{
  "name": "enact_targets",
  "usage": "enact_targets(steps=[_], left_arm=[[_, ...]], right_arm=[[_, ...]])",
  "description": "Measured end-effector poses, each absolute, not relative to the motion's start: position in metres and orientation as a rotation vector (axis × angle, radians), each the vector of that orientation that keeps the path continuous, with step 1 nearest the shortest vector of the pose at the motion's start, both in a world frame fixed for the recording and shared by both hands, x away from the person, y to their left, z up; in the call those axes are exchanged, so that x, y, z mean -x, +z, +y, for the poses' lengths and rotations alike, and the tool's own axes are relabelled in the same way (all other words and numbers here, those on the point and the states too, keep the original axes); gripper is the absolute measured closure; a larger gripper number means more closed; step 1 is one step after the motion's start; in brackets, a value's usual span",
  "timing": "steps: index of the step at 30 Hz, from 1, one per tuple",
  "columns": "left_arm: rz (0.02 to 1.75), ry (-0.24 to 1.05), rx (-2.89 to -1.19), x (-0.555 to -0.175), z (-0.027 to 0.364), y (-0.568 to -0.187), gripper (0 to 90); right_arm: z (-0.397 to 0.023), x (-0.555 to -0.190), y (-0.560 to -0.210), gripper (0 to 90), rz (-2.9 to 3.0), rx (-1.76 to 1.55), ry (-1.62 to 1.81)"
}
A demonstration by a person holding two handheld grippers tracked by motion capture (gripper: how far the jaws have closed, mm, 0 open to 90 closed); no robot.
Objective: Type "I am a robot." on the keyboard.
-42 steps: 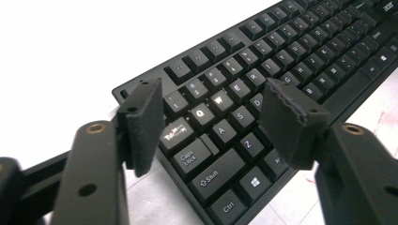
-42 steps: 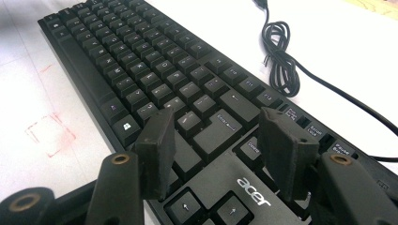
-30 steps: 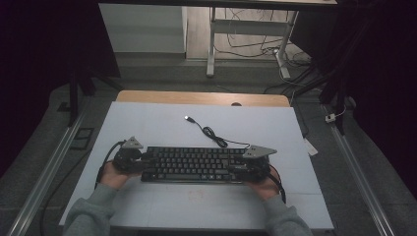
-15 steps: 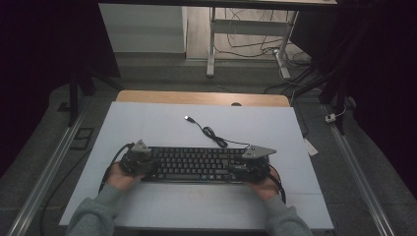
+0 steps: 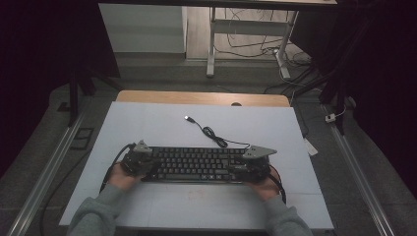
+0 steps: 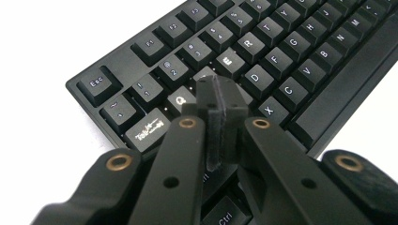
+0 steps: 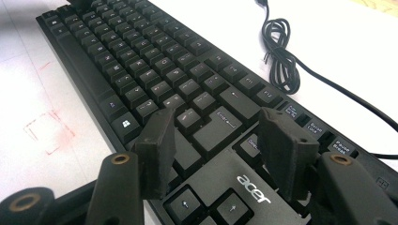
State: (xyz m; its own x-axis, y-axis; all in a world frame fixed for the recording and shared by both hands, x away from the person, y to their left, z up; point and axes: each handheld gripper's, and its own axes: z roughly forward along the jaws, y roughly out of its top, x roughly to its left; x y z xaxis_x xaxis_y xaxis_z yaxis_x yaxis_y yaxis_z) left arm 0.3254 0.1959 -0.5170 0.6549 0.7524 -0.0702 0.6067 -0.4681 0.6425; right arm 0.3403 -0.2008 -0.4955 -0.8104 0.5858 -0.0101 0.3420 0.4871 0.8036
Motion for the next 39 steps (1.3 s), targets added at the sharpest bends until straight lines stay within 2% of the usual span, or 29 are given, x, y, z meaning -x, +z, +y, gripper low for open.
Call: enact_targets(steps=[13, 21, 25, 28, 33, 39], left_arm=[[1.042, 0.335, -2.258, -0.326, 0.192, -0.519, 89.0], [1.036, 0.317, -2.149, -0.322, 0.203, -0.51, 86.7], [1.043, 0.295, -2.085, -0.321, 0.208, -0.506, 75.5], [1.067, 0.308, -2.047, -0.32, 0.211, -0.504, 61.2], [1.121, 0.318, -2.02, -0.321, 0.216, -0.502, 42.3], [1.129, 0.305, -2.015, -0.321, 0.219, -0.5, 36.7]], right_arm=[[-0.201, -0.34, -0.495, 47.3, 2.452, -0.785, 1.23], [-0.202, -0.34, -0.495, 47.3, 2.449, -0.793, 1.235], [-0.202, -0.34, -0.494, 47.2, 2.447, -0.792, 1.237], [-0.202, -0.34, -0.494, 47.3, 2.447, -0.793, 1.238], [-0.203, -0.341, -0.494, 47.2, 2.442, -0.792, 1.243], [-0.205, -0.341, -0.494, 47.0, 2.433, -0.799, 1.248]])
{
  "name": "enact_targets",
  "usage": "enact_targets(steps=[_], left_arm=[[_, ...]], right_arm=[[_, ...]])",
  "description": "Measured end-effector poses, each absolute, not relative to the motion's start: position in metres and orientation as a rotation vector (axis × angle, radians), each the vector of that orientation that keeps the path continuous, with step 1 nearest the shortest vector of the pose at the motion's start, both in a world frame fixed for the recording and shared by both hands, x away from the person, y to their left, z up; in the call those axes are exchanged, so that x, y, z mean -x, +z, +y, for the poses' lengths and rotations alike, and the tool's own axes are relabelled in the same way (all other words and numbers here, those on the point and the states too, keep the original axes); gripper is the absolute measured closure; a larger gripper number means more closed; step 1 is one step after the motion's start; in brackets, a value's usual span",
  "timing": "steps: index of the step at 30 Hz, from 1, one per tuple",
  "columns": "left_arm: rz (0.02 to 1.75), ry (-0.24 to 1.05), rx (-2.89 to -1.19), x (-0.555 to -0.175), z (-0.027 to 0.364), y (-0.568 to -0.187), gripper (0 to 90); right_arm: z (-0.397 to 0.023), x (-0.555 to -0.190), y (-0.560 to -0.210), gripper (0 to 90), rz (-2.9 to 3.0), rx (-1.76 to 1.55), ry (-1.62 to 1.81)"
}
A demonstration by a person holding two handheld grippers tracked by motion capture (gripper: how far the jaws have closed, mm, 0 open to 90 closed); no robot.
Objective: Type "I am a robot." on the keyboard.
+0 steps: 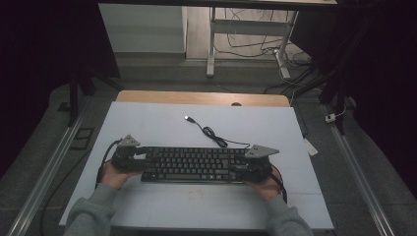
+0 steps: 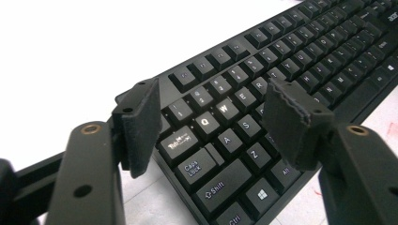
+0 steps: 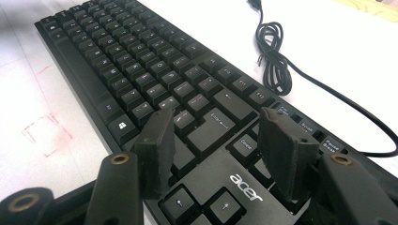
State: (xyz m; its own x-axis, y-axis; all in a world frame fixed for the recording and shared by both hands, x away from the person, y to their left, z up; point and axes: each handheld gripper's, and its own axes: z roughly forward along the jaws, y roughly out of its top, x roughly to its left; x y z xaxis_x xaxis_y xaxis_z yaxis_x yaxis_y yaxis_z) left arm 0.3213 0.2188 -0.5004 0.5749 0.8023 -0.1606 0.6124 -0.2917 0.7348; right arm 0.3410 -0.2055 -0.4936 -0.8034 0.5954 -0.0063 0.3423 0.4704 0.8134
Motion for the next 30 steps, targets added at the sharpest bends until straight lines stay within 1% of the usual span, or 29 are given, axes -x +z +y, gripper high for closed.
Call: enact_targets(steps=[19, 30], left_arm=[[1.078, 0.267, -2.015, -0.318, 0.213, -0.494, 33.7], [1.018, 0.196, -2.0, -0.314, 0.204, -0.488, 33.3]], right_arm=[[-0.207, -0.341, -0.493, 46.3, 2.424, -0.806, 1.25], [-0.207, -0.341, -0.492, 45.6, 2.419, -0.805, 1.249]])
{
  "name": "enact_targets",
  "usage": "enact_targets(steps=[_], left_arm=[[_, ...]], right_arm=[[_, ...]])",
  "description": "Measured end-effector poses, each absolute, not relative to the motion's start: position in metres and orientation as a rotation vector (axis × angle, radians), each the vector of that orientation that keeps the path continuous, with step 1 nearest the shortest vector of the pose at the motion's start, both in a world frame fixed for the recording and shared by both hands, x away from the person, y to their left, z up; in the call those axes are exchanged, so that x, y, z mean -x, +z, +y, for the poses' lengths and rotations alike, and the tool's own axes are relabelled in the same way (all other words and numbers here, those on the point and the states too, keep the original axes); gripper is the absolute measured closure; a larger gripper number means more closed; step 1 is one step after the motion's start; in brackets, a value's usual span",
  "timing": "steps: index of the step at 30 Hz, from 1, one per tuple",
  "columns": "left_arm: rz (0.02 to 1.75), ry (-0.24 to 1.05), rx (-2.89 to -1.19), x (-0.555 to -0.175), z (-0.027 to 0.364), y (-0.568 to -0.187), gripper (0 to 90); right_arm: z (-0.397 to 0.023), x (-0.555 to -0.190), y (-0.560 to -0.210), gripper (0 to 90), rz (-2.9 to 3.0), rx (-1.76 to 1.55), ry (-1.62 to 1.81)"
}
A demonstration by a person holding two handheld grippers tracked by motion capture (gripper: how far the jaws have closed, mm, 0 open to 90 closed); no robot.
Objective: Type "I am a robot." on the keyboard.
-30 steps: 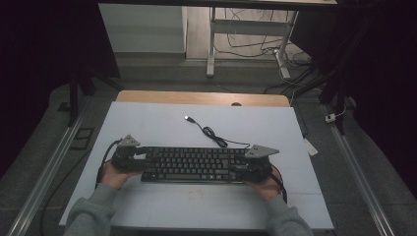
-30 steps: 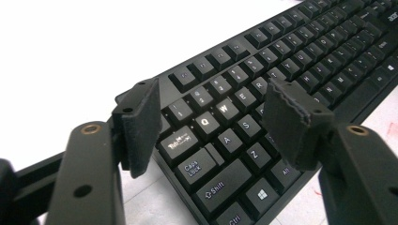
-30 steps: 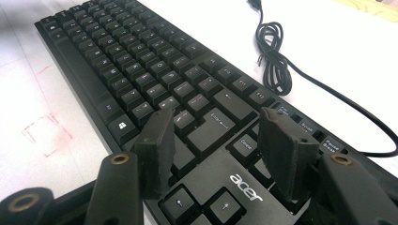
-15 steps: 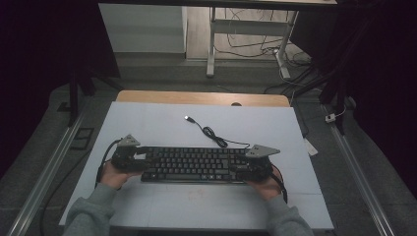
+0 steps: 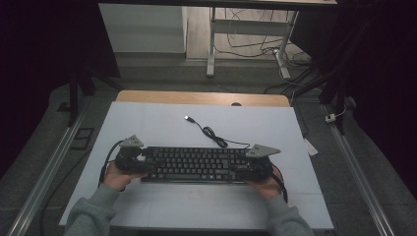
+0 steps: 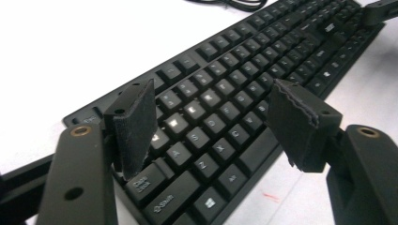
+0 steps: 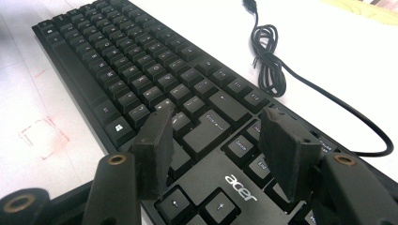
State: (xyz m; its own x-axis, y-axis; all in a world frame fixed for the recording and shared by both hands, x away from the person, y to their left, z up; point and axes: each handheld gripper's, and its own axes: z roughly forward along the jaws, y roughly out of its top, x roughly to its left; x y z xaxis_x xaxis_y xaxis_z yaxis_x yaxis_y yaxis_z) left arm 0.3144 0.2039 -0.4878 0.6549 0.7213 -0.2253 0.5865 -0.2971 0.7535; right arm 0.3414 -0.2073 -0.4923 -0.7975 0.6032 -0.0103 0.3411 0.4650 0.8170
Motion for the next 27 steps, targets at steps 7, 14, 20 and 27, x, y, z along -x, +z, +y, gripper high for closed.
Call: enact_targets(steps=[7, 14, 20, 27], left_arm=[[0.974, 0.175, -2.024, -0.312, 0.193, -0.486, 33.3], [0.927, 0.156, -2.058, -0.309, 0.18, -0.486, 33.5], [0.9, 0.141, -2.083, -0.308, 0.171, -0.487, 34.4], [0.856, 0.125, -2.105, -0.305, 0.162, -0.488, 39.3]], right_arm=[[-0.207, -0.342, -0.492, 45.6, 2.42, -0.802, 1.246], [-0.207, -0.341, -0.492, 45.5, 2.421, -0.798, 1.248], [-0.206, -0.341, -0.492, 45.5, 2.424, -0.8, 1.249], [-0.206, -0.342, -0.493, 45.5, 2.424, -0.795, 1.249]])
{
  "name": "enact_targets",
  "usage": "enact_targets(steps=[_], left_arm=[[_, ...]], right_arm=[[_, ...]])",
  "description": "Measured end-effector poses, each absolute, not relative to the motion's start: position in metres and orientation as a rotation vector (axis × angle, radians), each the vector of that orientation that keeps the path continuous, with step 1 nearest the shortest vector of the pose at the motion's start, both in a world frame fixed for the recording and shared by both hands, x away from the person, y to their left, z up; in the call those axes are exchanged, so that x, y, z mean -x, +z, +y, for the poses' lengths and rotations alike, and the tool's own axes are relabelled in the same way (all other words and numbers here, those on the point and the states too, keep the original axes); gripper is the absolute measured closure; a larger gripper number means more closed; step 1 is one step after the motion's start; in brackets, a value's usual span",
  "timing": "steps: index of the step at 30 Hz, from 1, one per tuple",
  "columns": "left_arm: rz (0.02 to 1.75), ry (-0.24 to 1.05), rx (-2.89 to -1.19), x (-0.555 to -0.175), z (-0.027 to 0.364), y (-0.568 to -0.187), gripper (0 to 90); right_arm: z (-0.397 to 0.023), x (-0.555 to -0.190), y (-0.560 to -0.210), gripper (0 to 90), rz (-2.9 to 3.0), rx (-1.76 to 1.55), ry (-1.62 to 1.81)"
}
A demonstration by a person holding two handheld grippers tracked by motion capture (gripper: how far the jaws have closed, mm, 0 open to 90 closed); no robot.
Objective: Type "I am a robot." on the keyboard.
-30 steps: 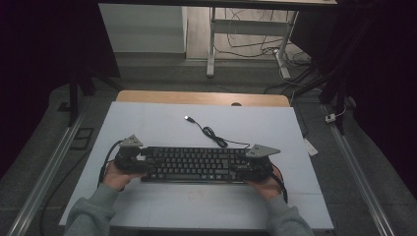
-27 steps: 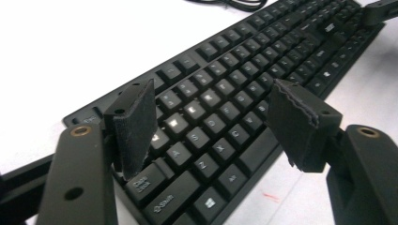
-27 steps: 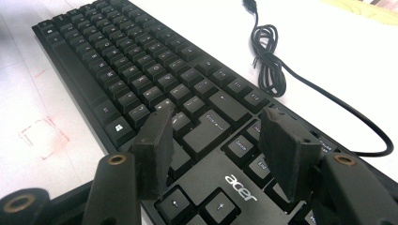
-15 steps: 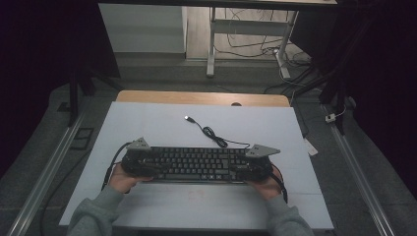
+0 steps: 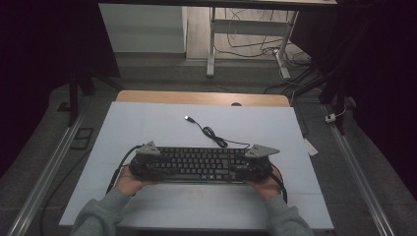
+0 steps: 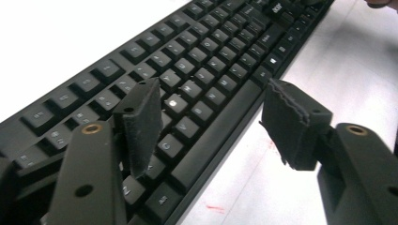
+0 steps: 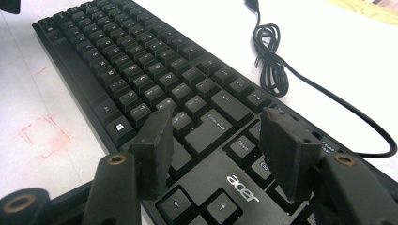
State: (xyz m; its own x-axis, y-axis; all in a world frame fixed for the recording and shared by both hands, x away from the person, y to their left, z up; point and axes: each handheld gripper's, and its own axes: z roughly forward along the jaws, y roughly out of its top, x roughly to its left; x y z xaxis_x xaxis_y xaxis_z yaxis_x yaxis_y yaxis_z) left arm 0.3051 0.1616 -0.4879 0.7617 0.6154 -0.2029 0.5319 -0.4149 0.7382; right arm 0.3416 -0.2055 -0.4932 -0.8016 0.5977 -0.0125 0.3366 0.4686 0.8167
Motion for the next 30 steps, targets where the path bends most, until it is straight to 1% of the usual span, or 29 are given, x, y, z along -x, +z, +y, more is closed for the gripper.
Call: enact_targets(steps=[5, 7, 10, 17, 19, 21, 30], left_arm=[[0.825, 0.114, -2.122, -0.304, 0.155, -0.49, 45.3], [0.811, 0.111, -2.129, -0.303, 0.153, -0.49, 49.6], [0.793, 0.109, -2.141, -0.302, 0.149, -0.492, 58.0], [0.761, 0.107, -2.189, -0.3, 0.139, -0.499, 82.4], [0.75, 0.11, -2.215, -0.3, 0.137, -0.501, 87.7], [0.749, 0.114, -2.234, -0.3, 0.134, -0.503, 88.9], [0.765, 0.136, -2.275, -0.304, 0.128, -0.512, 89.0]], right_arm=[[-0.205, -0.342, -0.493, 45.5, 2.426, -0.796, 1.247], [-0.205, -0.342, -0.493, 45.5, 2.425, -0.797, 1.247], [-0.205, -0.342, -0.493, 45.6, 2.425, -0.798, 1.249], [-0.205, -0.342, -0.494, 45.5, 2.427, -0.798, 1.247], [-0.205, -0.342, -0.494, 45.5, 2.427, -0.799, 1.247], [-0.205, -0.342, -0.494, 45.5, 2.427, -0.799, 1.247], [-0.205, -0.342, -0.494, 45.6, 2.427, -0.798, 1.247]])
